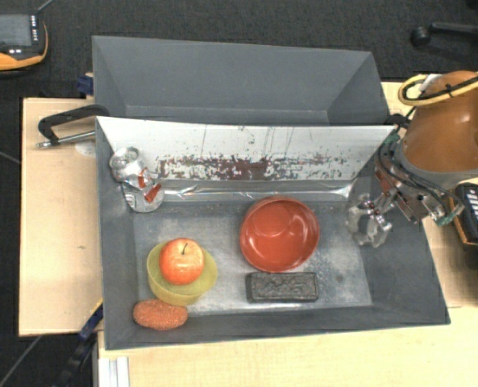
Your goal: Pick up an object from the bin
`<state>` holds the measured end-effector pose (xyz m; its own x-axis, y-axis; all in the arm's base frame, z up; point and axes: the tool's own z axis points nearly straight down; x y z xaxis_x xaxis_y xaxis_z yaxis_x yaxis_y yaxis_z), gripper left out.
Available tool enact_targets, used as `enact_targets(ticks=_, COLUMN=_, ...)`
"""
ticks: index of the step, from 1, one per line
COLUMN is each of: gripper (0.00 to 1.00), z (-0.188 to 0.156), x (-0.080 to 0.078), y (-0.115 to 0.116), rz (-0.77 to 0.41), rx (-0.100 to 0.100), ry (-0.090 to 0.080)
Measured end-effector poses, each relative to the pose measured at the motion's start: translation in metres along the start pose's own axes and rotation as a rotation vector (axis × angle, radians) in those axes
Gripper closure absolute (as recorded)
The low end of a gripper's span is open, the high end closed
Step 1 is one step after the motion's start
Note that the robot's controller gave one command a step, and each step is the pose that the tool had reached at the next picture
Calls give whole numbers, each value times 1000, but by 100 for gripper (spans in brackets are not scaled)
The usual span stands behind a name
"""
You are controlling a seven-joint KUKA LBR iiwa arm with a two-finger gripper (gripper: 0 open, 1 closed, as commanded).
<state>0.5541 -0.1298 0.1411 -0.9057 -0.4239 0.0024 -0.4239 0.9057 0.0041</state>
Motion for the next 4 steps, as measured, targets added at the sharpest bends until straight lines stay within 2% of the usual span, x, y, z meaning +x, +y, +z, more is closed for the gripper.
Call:
enact_targets(ticks=1, gripper=100, z=67, x=36, y=3, rz=-143, rx=-4, ry=3)
enact_targets(ticks=2, gripper=100, z=16, x=31, y=10, rz=-315, rx=1, ry=-5)
enact_targets(ticks=3, gripper=100, z=-136, x=16, y=8, rz=-427, rx=12, ry=-17)
enact_targets(ticks=4, gripper=100, z=-201, x=34, y=3, rz=-602, rx=23, ry=-24)
